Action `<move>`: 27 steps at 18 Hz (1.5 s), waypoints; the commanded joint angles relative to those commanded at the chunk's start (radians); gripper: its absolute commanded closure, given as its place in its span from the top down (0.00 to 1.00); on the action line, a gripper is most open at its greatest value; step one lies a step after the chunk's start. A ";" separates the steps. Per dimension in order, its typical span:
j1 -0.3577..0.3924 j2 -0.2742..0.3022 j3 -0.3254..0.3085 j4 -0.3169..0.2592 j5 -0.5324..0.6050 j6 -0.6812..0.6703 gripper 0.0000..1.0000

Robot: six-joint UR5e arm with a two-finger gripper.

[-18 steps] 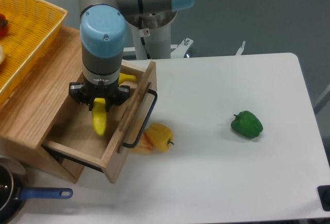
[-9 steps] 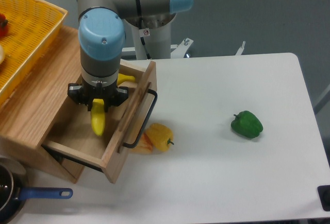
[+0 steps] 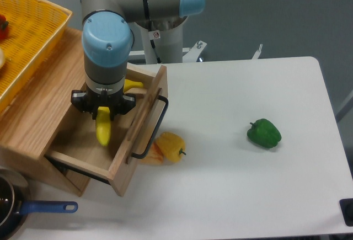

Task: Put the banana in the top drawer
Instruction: 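Lower the banana further until it rests on the drawer bottom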

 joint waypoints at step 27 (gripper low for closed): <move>-0.021 -0.020 -0.005 0.000 0.029 0.000 0.39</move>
